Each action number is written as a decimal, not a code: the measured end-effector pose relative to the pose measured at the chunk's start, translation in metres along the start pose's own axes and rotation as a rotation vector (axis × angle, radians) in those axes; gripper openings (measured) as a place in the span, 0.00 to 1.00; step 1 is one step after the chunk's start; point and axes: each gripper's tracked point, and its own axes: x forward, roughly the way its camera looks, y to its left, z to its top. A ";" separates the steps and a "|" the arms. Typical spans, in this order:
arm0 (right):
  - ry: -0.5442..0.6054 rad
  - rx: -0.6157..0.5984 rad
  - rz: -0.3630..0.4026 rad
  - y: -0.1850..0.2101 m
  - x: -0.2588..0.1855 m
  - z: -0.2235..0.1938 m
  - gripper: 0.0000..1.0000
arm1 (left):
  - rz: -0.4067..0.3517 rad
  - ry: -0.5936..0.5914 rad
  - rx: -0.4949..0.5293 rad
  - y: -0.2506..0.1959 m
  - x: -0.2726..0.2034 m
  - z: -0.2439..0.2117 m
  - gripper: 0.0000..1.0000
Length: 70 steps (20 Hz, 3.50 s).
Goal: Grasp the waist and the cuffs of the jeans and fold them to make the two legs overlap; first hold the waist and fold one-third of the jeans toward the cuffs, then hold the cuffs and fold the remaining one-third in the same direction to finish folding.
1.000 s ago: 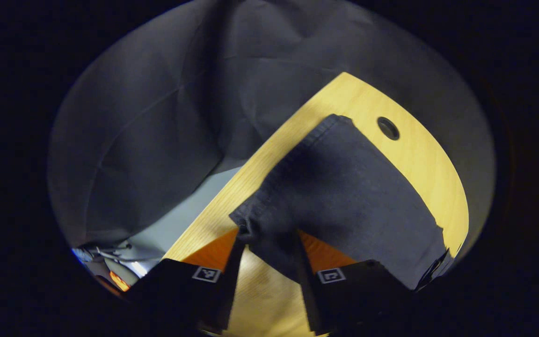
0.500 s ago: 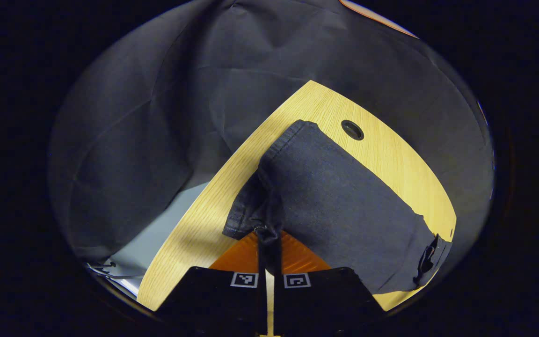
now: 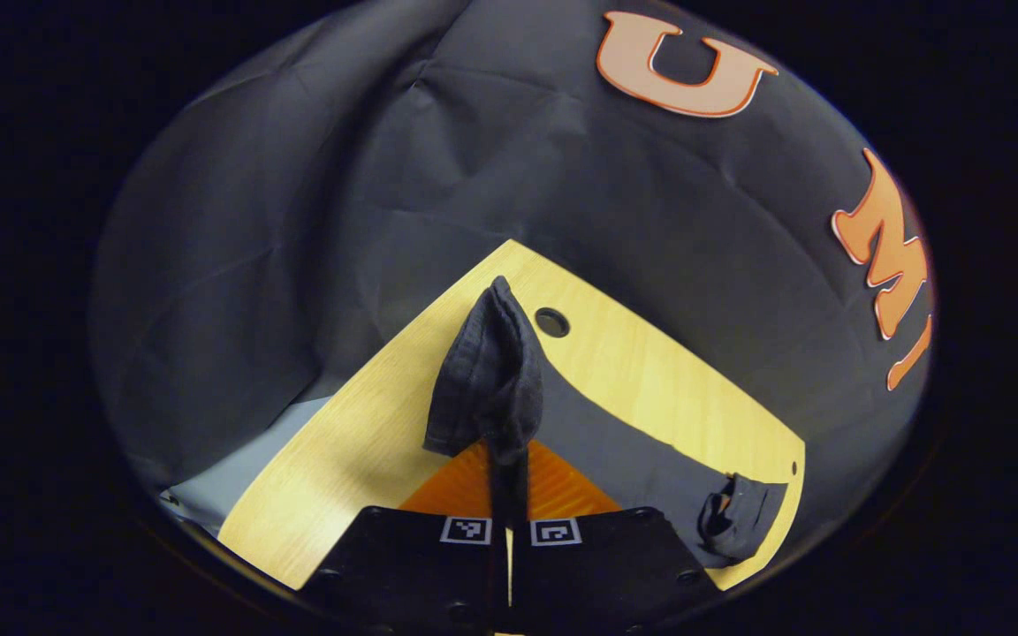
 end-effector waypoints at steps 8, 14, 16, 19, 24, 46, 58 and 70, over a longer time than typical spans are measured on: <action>-0.019 0.016 0.041 -0.021 0.008 0.014 0.96 | -0.118 -0.072 0.024 -0.069 -0.074 0.034 0.02; -0.046 0.031 0.062 -0.041 0.009 0.023 0.99 | -0.190 -0.090 0.103 -0.163 -0.101 0.018 0.02; -0.057 0.032 0.066 -0.049 0.009 0.029 0.98 | -0.220 -0.091 0.129 -0.195 -0.107 0.010 0.02; -0.069 0.032 0.079 -0.057 0.007 0.035 0.99 | -0.259 -0.077 0.192 -0.240 -0.114 -0.009 0.02; -0.059 0.031 0.092 -0.075 0.009 0.034 0.99 | -0.321 -0.033 0.261 -0.305 -0.118 -0.050 0.02; -0.076 0.101 0.046 -0.152 -0.010 0.027 0.99 | -0.348 0.212 0.561 -0.439 -0.057 -0.262 0.01; -0.091 0.066 0.073 -0.121 -0.005 0.031 0.99 | -0.394 0.268 0.654 -0.436 -0.068 -0.310 0.33; -0.121 -0.052 0.110 -0.016 -0.014 0.023 0.99 | -0.341 -0.009 0.647 -0.354 -0.139 -0.201 0.98</action>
